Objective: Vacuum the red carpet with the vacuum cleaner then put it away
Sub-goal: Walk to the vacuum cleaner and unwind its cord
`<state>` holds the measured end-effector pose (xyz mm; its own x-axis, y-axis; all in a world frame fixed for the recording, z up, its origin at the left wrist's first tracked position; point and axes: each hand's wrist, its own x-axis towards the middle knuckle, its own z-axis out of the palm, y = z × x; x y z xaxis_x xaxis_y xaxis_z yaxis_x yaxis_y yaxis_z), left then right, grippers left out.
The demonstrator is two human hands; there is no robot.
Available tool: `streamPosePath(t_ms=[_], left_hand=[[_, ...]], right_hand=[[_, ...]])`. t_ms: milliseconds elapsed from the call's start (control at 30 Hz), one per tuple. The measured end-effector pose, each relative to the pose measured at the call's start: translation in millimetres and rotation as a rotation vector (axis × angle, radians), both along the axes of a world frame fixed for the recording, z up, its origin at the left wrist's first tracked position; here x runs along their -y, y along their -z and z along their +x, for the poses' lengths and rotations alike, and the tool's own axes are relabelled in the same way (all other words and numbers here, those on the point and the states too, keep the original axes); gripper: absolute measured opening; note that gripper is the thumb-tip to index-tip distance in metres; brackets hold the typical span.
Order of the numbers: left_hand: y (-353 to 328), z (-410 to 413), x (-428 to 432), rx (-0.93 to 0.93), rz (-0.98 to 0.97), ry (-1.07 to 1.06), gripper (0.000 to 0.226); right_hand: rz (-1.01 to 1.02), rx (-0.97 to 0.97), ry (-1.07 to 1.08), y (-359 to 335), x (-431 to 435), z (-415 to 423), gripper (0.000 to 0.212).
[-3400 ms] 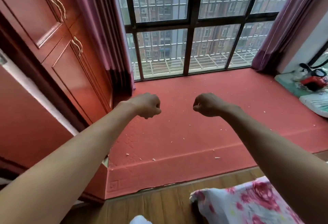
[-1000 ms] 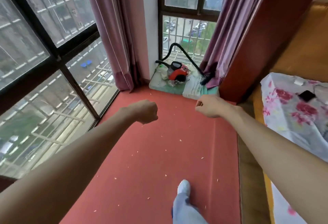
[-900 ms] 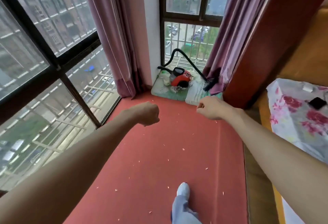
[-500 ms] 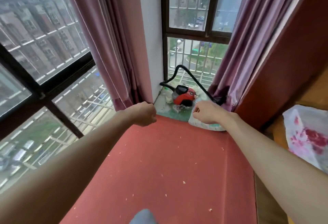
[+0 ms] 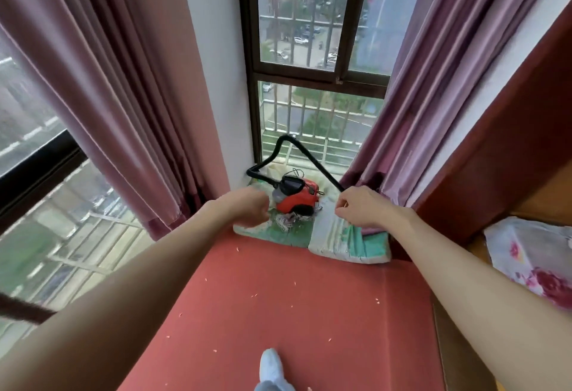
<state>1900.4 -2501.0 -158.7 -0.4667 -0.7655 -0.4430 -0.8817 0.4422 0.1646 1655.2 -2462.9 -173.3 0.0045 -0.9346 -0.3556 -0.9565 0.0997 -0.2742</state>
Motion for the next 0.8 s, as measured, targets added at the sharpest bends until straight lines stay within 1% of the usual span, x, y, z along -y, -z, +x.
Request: streamPosePath(t_ms=[200,400,533,633,800], left_hand=[[1,-25,119,-0.059,0.030,0.044,0.029],[22,-51,212,-0.038,0.054,0.105,0.032],[38,-62,277,-0.016,0.068,0.076,0.030],[47,-72,329,0.004,0.072,0.058,0.031],[46,-92,414,0.016,0.108,0.018,0.032]], right_hand=[[0.002,0.005,0.054,-5,107,-14,0.027],[0.027,-0.016,0.059,13,195,-37,0.026],[0.076,0.014,0.084,31,258,-56,0.029],[0.087,0.047,0.061,48,313,-70,0.033],[0.121,0.047,0.020,61,407,-90,0.030]])
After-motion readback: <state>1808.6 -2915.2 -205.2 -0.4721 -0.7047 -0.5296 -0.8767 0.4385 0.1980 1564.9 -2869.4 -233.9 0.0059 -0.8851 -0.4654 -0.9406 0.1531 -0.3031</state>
